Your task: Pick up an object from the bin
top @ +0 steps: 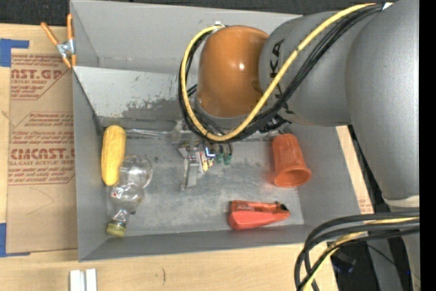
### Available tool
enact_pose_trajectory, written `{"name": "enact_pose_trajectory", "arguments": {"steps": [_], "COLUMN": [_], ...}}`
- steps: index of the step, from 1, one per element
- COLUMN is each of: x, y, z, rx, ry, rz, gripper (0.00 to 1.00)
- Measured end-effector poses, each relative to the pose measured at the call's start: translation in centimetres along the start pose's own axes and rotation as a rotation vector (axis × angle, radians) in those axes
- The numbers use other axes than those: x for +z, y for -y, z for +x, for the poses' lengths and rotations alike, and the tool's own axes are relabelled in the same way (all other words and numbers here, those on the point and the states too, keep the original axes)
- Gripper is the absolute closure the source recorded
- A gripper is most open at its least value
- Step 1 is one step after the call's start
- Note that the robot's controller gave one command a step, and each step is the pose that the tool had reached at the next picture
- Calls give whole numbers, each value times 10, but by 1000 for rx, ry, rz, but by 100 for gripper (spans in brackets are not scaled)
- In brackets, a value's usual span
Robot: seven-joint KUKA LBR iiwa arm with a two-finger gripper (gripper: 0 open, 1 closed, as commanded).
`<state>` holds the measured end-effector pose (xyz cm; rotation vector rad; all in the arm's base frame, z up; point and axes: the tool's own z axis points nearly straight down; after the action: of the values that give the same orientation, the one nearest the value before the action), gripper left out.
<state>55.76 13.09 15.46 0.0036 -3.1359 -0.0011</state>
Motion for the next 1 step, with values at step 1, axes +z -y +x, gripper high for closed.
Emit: {"name": "enact_pose_trajectory", "arguments": {"steps": [1], "x": [-5], "y": [1], "z": [-1], "rx": [1], "ry": [6], "rz": [-1], "gripper": [0]}}
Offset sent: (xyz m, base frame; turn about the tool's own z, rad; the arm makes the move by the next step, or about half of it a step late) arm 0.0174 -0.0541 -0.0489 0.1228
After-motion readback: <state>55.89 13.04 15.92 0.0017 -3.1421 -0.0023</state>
